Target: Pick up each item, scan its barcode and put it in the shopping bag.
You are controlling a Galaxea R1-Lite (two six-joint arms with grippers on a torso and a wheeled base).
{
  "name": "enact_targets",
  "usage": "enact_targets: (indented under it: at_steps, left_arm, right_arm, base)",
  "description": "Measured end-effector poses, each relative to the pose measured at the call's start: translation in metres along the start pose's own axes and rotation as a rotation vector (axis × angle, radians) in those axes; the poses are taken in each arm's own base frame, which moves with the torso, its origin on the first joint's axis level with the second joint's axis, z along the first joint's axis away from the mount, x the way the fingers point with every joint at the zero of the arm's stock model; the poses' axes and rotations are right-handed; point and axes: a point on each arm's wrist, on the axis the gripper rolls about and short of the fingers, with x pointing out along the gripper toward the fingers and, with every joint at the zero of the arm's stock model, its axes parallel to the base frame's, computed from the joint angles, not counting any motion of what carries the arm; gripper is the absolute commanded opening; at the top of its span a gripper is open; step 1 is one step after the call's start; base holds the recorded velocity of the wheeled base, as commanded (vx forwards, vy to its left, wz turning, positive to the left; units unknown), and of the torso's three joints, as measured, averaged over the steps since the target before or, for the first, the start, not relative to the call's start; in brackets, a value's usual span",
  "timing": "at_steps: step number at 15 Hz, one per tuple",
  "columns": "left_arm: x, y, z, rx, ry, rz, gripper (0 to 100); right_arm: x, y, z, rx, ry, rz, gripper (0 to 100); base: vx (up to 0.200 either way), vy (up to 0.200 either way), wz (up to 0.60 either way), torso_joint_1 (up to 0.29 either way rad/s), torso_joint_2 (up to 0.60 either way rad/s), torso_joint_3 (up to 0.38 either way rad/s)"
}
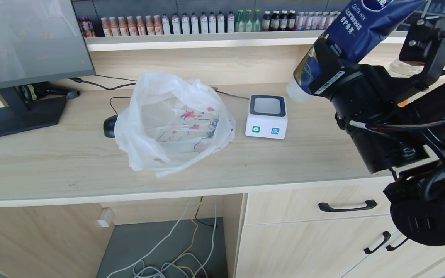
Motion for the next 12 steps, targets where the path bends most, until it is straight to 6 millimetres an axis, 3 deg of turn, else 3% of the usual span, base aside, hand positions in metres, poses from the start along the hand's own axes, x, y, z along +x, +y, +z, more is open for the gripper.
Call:
enact_targets:
  at_steps: [9,12]
  left_arm:
    - [0.000,0.000,0.000,0.000,0.000,0.001,0]
    - [0.000,0.000,0.000,0.000,0.000,0.001,0]
  right_arm:
    - [0.010,0.003,-0.011,-0.005,0.062,0.007,0]
    - [0.028,0.010,-0.008,0.060,0.128,0.011,0]
  base:
    - [0.000,0.000,0.00,0.000,0.00,0.000]
    - [0.000,0.000,0.00,0.000,0.00,0.000]
